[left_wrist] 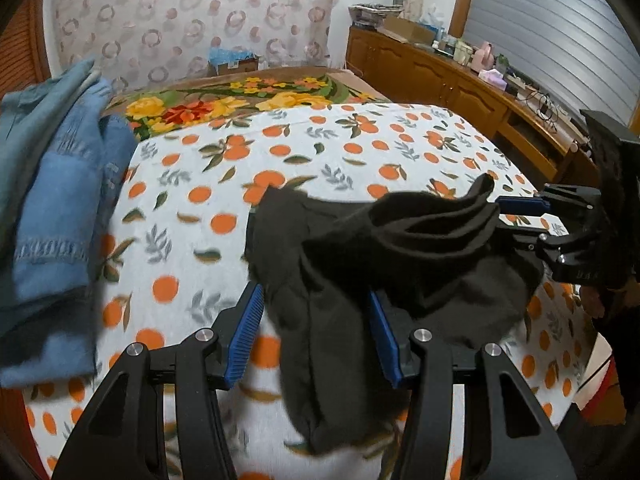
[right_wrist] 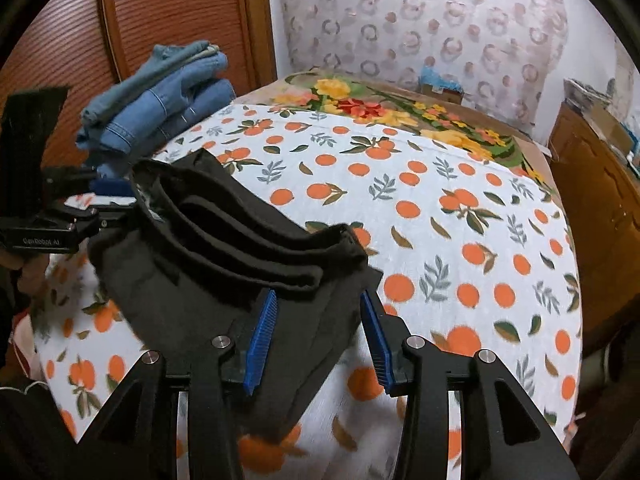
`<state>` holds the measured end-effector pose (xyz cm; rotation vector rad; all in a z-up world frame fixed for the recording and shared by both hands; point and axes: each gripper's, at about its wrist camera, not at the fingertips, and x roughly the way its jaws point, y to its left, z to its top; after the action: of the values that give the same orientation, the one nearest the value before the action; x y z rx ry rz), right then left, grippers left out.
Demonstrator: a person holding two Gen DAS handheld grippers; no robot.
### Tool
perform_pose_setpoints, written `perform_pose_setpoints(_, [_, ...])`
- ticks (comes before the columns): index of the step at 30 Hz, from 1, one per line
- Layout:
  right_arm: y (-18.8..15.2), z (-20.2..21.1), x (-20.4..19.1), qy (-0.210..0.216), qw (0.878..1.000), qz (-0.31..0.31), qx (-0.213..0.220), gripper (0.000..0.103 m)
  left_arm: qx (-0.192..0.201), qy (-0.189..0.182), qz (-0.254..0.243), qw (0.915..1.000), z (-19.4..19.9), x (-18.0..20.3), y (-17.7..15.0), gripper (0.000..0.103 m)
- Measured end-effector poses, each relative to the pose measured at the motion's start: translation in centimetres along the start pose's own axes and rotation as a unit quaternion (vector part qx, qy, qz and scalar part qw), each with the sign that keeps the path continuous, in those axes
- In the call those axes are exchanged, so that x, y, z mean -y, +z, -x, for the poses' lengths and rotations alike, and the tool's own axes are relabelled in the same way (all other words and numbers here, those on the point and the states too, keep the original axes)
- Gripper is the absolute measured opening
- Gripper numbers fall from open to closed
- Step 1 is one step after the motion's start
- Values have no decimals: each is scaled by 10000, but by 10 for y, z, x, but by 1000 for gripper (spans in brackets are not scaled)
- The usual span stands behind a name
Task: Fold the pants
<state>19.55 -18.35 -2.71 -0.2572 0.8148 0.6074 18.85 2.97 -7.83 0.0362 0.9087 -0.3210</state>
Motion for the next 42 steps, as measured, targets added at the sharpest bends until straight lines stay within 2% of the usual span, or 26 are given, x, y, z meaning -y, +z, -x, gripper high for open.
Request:
perform_pose_setpoints(6, [19, -11, 8, 59, 9999, 76, 109, 42, 30, 201, 11, 9998, -12, -6, 17, 53])
perform_pose_setpoints(8, [21, -14, 10, 162, 9998, 66, 109, 15, 44, 225, 88, 9997, -15, -10, 20, 53])
perform_pose_setpoints(11, [24, -21, 15, 150, 9997, 10, 205, 6, 68, 291, 166, 9994, -19, -16, 23, 53])
perform_pose_setpoints(16, [26, -20, 21, -25, 9985, -194, 503, 5, 106, 333, 293, 9990, -23, -24, 25, 53])
perform_pose_setpoints(23, [26, -38, 23, -68, 9988, -405, 266, 5, 154, 310, 322, 9989, -21, -25, 24, 53])
perform_pose_setpoints(30, [29, -19, 28, -33, 9972, -638, 398, 11, 206, 236, 349, 9989, -6, -19, 15, 53])
perform_pose_setpoints(34, [12, 4, 25, -44, 9961, -726, 491, 19, 285, 166, 353, 9988, 8, -13, 6, 53])
perform_pose_setpoints(42, [-29, 35, 13, -14, 9955, -895, 316, 23, 192, 100, 219, 9995, 18, 0, -14, 53])
